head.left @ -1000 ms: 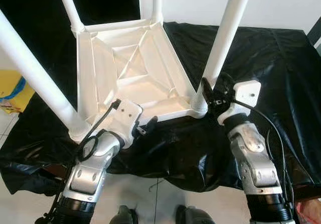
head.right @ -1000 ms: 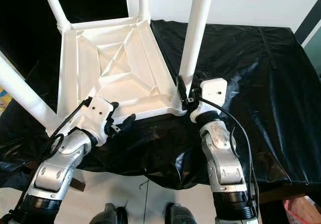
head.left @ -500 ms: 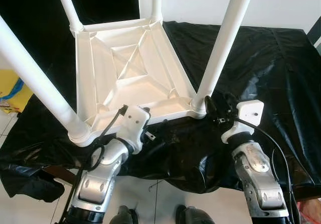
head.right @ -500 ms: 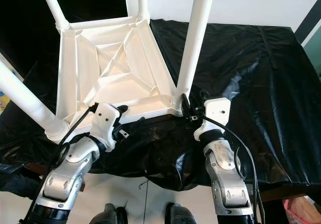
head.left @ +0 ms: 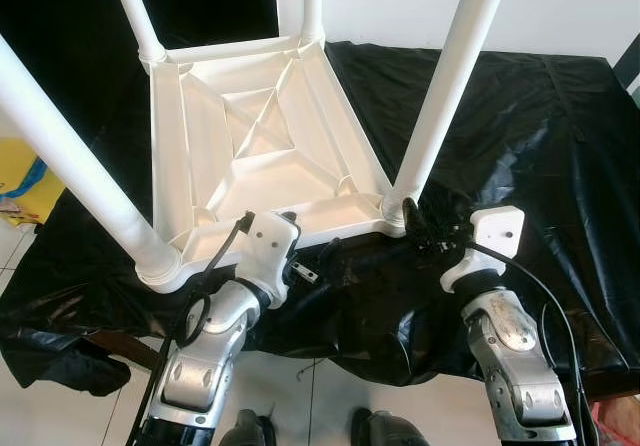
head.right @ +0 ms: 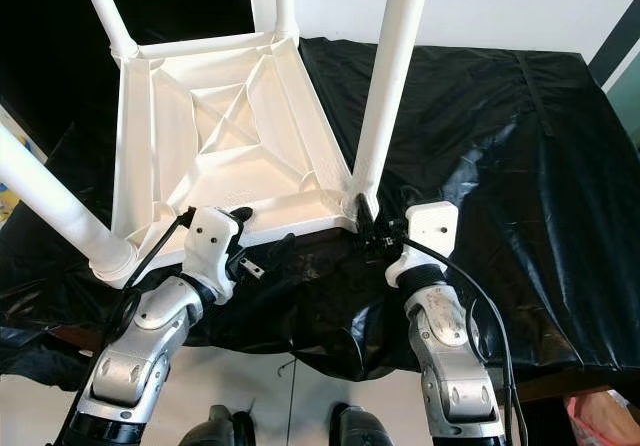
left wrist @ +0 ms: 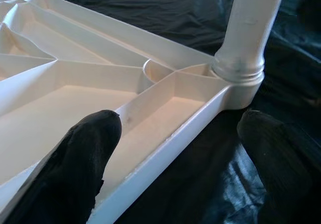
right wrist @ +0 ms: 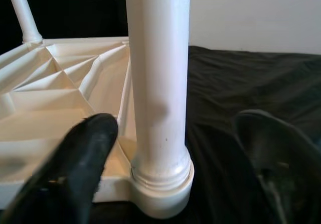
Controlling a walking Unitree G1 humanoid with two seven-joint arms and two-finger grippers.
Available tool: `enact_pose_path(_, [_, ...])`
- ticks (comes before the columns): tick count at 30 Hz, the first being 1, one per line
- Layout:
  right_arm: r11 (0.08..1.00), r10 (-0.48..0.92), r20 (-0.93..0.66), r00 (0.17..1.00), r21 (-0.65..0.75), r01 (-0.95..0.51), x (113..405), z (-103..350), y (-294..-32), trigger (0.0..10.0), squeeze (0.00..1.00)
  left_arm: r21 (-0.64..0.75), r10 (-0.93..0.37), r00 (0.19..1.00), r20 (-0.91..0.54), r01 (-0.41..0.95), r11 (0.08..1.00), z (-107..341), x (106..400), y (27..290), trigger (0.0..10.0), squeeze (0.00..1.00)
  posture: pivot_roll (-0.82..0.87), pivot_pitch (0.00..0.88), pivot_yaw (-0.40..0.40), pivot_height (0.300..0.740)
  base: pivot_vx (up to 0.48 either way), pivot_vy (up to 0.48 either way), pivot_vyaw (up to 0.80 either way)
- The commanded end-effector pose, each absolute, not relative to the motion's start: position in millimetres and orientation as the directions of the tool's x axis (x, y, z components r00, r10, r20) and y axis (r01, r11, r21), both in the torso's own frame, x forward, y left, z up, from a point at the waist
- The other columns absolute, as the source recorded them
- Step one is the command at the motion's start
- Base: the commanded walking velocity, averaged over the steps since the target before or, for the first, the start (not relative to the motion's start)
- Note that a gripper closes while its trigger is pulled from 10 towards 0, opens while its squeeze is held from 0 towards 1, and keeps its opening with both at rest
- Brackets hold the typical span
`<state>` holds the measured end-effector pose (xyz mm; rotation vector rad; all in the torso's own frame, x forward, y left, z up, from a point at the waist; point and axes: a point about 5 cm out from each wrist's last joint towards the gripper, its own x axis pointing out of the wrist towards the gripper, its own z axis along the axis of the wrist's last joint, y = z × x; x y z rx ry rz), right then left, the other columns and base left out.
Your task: Building children table
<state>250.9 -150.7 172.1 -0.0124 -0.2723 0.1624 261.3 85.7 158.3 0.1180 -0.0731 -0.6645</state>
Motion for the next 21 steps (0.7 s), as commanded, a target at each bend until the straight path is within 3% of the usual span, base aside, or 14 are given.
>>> enact_pose_path(1, [0.988,0.153,0.250,0.956,-0.031,-0.150,249,168,-151,10.0,1.00,0.125,-0.550,0.834,0.055,0.540,0.832,158,261,91,10.0,1.00,-0.10,0.157,0.022,0.740,0.000,0.000,0.00])
enact_pose_path(5, [0.990,0.143,0.242,0.960,-0.033,-0.139,248,164,-153,10.0,1.00,0.117,-0.546,0.834,0.072,0.537,0.835,155,260,92,10.0,1.00,-0.10,0.156,0.025,0.740,0.000,0.000,0.00])
enact_pose_path(6, [0.991,0.135,0.236,0.962,-0.040,-0.129,248,162,-154,10.0,1.00,0.131,-0.532,0.843,0.081,0.520,0.844,152,259,93,10.0,0.00,-0.10,0.156,0.025,0.740,0.000,0.000,0.00])
enact_pose_path(7, [0.991,0.135,0.236,0.962,-0.040,-0.129,248,162,-154,10.0,1.00,0.131,-0.532,0.843,0.081,0.520,0.844,152,259,93,10.0,0.00,-0.10,0.156,0.025,0.740,0.000,0.000,0.00])
enact_pose_path(8, [0.991,0.133,0.234,0.963,-0.040,-0.127,248,161,-154,10.0,0.00,0.133,-0.527,0.846,0.086,0.514,0.847,151,259,94,10.0,0.00,-0.10,0.156,0.025,0.740,0.000,0.000,0.00])
enact_pose_path(10, [0.991,0.130,0.233,0.964,-0.039,-0.124,248,159,-154,10.0,0.00,0.125,-0.524,0.848,0.085,0.512,0.850,148,258,94,10.0,0.00,-0.10,0.156,0.023,0.740,0.000,0.000,0.00])
enact_pose_path(11, [0.992,0.130,0.229,0.965,-0.036,-0.125,246,156,-154,0.0,0.00,0.115,-0.518,0.850,0.089,0.508,0.854,146,257,94,1.8,0.00,-0.10,0.155,0.024,0.740,0.000,0.000,0.00])
enact_pose_path(12, [0.992,0.128,0.226,0.966,-0.033,-0.123,245,153,-154,0.0,0.00,0.106,-0.513,0.854,0.092,0.504,0.857,144,256,95,1.0,0.00,-0.10,0.155,0.024,0.740,0.000,0.000,0.00])
enact_pose_path(13, [0.992,0.126,0.224,0.966,-0.032,-0.122,244,152,-154,0.0,0.00,0.102,-0.509,0.856,0.095,0.500,0.860,143,256,95,1.0,0.00,-0.10,0.155,0.024,0.740,0.000,0.000,0.00])
enact_pose_path(14, [0.992,0.125,0.219,0.968,-0.029,-0.122,243,149,-155,0.0,0.00,0.081,-0.502,0.858,0.107,0.495,0.865,142,256,96,0.0,0.00,-0.10,0.153,0.023,0.740,0.000,0.000,0.00])
enact_pose_path(21, [0.992,0.126,0.198,0.972,-0.032,-0.122,242,141,-155,0.0,0.00,0.074,-0.501,0.859,0.104,0.496,0.865,133,253,95,0.0,0.00,-0.10,0.149,0.024,0.740,0.000,0.000,0.00])
